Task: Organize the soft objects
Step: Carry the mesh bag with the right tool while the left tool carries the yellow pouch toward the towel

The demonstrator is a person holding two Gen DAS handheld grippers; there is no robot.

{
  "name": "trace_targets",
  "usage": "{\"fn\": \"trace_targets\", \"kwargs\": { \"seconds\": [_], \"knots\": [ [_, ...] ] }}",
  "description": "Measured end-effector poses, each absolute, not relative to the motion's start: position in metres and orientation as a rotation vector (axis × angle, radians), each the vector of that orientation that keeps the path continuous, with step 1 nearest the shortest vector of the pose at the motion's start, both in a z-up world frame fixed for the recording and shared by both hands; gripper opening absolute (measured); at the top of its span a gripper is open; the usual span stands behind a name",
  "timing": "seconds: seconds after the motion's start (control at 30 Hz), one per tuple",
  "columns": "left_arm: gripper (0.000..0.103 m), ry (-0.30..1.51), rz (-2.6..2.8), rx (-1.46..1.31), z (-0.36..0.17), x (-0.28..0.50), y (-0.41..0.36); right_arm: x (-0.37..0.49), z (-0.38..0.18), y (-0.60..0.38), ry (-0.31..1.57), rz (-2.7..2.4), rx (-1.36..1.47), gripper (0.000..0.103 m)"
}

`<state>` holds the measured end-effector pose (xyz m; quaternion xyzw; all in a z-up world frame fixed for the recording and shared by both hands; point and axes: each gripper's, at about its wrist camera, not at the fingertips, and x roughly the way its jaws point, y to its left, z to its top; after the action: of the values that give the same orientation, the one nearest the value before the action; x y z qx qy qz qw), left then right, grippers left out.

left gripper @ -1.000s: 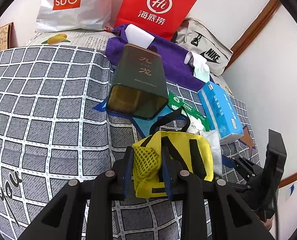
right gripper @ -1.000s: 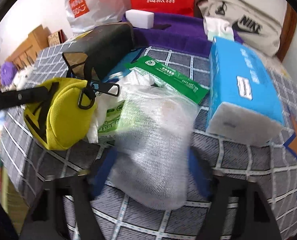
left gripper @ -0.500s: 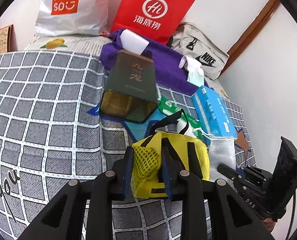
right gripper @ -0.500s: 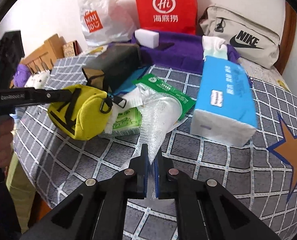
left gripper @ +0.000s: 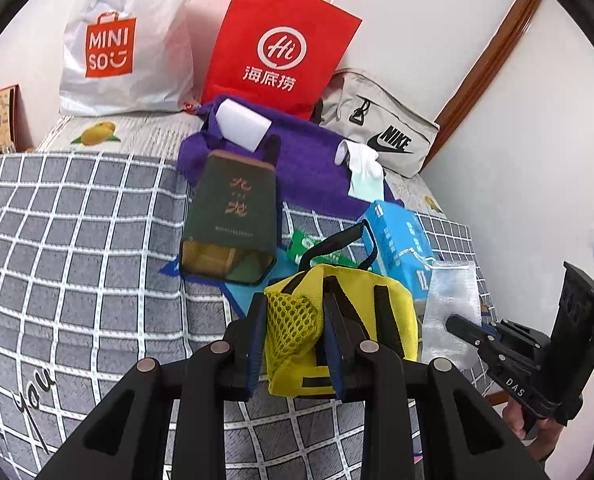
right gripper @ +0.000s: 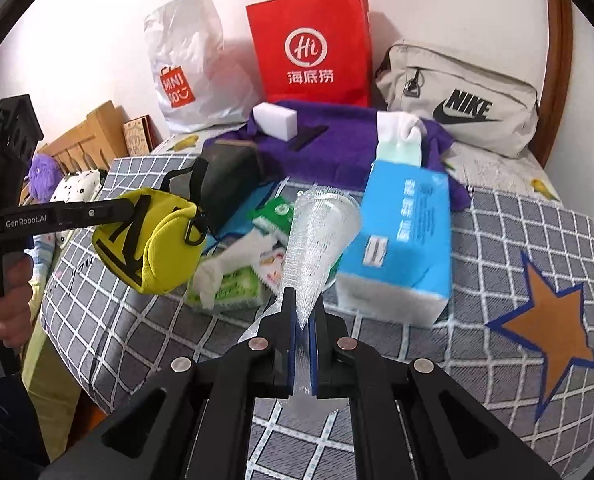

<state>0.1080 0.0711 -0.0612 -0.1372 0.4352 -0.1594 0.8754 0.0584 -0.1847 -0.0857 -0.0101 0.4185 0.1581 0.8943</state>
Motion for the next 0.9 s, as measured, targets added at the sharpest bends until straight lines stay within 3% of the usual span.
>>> {"fn": "trace_targets", "kwargs": {
  "seconds": [0.9],
  "knots": [
    [0.025,0.900,-0.257,-0.228,-0.035,0.220,0.060,0.180,-0.047,-0.197,0.811,0.318,-0.038,0.005]
  ]
}}
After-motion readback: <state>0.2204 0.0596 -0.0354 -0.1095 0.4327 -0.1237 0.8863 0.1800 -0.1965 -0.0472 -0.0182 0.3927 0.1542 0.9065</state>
